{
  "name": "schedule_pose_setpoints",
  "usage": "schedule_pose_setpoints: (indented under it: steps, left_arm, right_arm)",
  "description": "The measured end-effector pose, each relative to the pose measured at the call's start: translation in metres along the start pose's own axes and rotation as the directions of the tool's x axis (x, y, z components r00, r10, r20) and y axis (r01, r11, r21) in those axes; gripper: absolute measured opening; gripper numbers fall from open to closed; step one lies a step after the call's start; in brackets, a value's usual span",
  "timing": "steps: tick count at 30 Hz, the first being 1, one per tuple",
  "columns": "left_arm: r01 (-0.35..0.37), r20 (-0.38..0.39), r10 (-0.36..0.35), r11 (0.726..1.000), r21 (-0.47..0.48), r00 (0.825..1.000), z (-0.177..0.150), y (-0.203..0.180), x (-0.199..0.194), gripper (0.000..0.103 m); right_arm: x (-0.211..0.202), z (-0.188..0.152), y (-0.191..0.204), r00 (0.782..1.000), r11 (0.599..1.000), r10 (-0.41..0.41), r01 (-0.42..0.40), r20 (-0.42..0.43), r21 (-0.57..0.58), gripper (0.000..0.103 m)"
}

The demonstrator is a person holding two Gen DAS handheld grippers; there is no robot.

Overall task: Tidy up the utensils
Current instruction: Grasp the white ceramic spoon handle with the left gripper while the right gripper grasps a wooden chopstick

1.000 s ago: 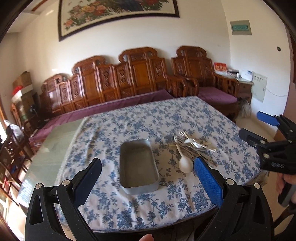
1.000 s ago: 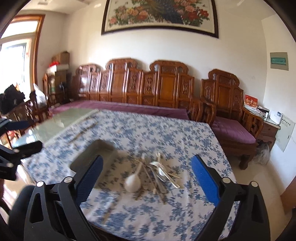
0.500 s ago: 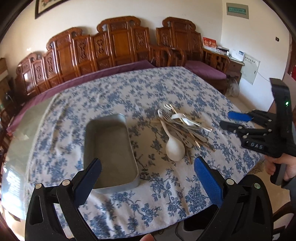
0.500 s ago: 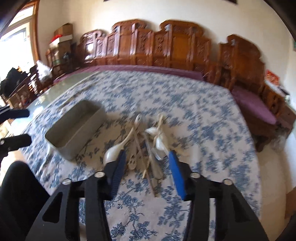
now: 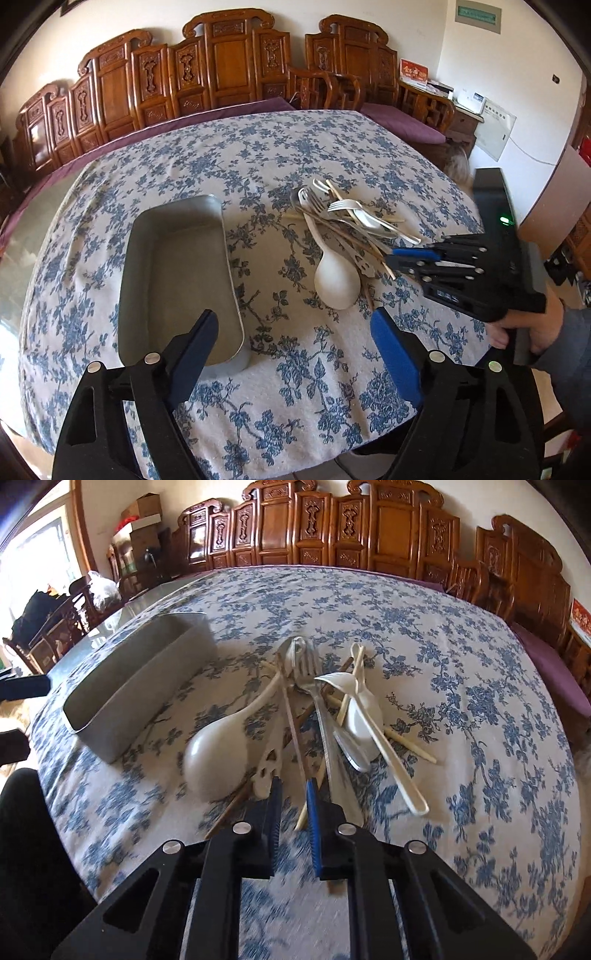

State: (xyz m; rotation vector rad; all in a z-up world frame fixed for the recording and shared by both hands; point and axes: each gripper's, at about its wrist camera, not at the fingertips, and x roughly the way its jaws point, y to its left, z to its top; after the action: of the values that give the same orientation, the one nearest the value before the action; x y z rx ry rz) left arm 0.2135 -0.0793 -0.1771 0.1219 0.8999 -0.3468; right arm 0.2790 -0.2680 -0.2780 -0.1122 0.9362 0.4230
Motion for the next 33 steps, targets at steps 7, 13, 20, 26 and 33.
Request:
schedule_pose_setpoints:
  steps: [7, 13, 20, 26, 33]
  left_arm:
    - [-0.014, -0.032, 0.015, 1.000, 0.017, 0.999, 0.009, -0.006, 0.020, 0.081]
    - [-0.014, -0.045, 0.015, 1.000, 0.009, 0.999, 0.005, -0.011, 0.027, 0.081]
    - [-0.021, -0.058, 0.022, 1.000, 0.013, 0.998, 0.009, -0.012, 0.036, 0.081]
    - [-0.017, -0.064, 0.017, 1.000, 0.004, 0.998, 0.023, -0.013, 0.051, 0.081]
    - [0.005, -0.098, -0.004, 1.000, 0.005, 0.995, 0.046, -0.020, 0.076, 0.071]
  right_arm:
    - [0.015, 0.009, -0.001, 1.000, 1.000, 0.011, -0.011, -0.024, -0.022, 0.010]
    - [0.024, 0.016, -0.004, 0.998, 0.999, -0.027, 0.025, -0.051, -0.037, 0.010]
    - [0.025, 0.017, -0.009, 0.998, 0.999, 0.005, -0.008, -0.058, -0.043, 0.007]
    - [0.010, 0.015, -0.006, 0.998, 0.998, 0.058, -0.058, -0.022, -0.021, 0.006]
    - [-0.023, 0.013, -0.019, 0.997, 0.998, 0.061, -0.062, 0.041, 0.026, 0.006]
